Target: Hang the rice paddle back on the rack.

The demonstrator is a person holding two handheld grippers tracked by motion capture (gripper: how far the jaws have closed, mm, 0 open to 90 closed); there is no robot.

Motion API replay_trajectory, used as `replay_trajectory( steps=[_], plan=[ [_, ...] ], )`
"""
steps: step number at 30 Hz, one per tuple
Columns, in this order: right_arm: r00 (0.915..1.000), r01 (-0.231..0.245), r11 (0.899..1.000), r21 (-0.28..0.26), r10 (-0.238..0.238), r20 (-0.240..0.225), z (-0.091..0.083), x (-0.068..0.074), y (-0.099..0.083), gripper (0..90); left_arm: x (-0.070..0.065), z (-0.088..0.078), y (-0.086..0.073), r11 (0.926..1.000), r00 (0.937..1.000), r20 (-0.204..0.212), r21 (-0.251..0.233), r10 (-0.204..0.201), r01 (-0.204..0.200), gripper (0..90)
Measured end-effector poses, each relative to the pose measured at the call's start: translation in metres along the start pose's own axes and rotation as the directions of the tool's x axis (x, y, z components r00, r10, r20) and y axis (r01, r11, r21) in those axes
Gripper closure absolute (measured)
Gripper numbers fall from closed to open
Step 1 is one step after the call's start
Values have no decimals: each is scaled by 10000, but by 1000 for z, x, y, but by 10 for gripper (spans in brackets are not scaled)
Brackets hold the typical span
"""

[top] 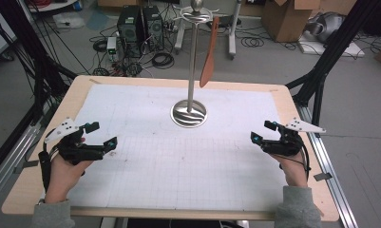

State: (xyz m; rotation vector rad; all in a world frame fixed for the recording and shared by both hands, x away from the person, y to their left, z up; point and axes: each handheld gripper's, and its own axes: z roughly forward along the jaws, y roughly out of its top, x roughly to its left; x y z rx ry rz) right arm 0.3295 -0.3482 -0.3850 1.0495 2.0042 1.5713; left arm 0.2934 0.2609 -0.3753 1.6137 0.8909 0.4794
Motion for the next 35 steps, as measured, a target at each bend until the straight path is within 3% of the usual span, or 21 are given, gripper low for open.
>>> replay_trajectory(
  steps=[22,35],
  plan=[
    [9957,-412,9976,-557,457,810,-38,-23,-10,143,14,-5,-8,9999,9994,-330,50,-123,124,17],
    [9958,-353,9980,-519,395,825,-38,-22,-9,143,23,-10,-13,9992,9971,-648,9,-391,393,17]
  ],
)
